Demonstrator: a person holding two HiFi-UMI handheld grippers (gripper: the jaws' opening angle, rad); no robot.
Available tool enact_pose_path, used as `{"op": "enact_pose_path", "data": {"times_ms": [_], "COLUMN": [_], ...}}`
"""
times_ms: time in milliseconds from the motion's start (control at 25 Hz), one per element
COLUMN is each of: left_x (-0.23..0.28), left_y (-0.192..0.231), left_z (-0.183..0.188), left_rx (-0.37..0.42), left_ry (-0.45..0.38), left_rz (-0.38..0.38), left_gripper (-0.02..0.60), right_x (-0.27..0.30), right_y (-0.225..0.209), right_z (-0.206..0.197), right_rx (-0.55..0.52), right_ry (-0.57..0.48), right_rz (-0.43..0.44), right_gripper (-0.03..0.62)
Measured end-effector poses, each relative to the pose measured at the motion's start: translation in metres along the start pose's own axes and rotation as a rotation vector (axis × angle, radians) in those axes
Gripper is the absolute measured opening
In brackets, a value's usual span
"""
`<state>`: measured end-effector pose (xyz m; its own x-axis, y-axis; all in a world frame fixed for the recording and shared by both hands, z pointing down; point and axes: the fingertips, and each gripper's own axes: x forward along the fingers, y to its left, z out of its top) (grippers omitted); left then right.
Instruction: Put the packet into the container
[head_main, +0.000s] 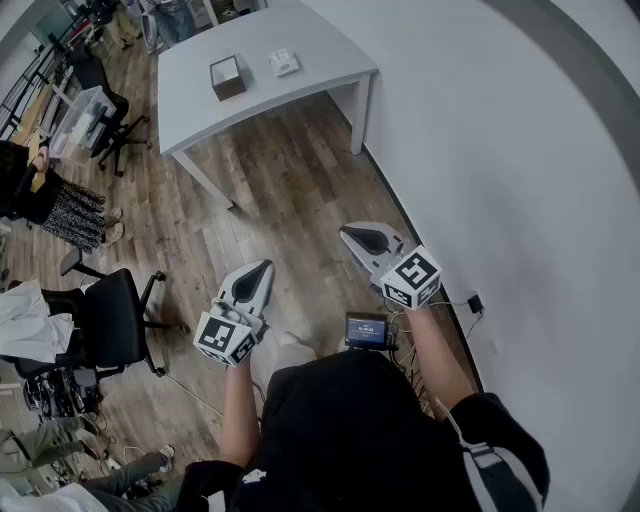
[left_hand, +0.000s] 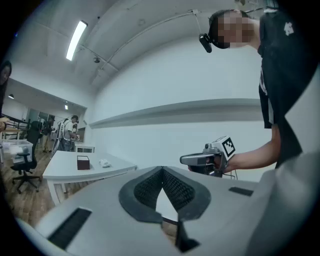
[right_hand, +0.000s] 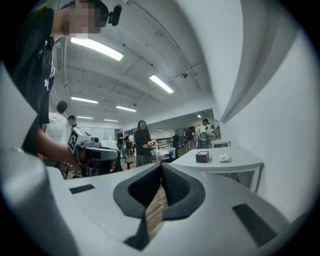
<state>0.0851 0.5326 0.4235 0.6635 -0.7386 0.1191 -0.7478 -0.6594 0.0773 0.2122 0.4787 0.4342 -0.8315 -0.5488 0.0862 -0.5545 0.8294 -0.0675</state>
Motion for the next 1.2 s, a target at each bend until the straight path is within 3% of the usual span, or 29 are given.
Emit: {"op": "enact_pose_path", "data": {"times_ms": [160,360,520,1040,1200], "left_x": [0.005,0.019,0.042,0.106,0.128], "left_y": [0.016,0.068,0.125,0.319,0.359], "left_z": [0.004,0.006,0.007,0.063,0.056], "left_rx": [0.008,-0.004,0.000,0.002,-0.008], "left_ry": [-0.027,-0.039,-0.063,-0.112,-0.112], "left_rz": [0.013,0.036,0.022,-0.024,-0.032], "left_gripper": [0.008,0.008,0.008,0.008,0.008], "right_x": [0.018,0.064,0.114,0.289,0.321], "right_y": [-0.008,-0.026,-0.052,-0.151,-0.185], "right_z": [-0.001,-0.003,0.000,0.052,0.055], "right_rx": [0.005,-0.004,-0.017,-0.052,-0.041], "right_ry": [0.008,0.022,0.044,0.053,0.067], "right_rz": [0.006,0.018,0.012,-0.077,-0.095], "right_gripper": [0.021,0.021,0.021,0.021,0.021]}}
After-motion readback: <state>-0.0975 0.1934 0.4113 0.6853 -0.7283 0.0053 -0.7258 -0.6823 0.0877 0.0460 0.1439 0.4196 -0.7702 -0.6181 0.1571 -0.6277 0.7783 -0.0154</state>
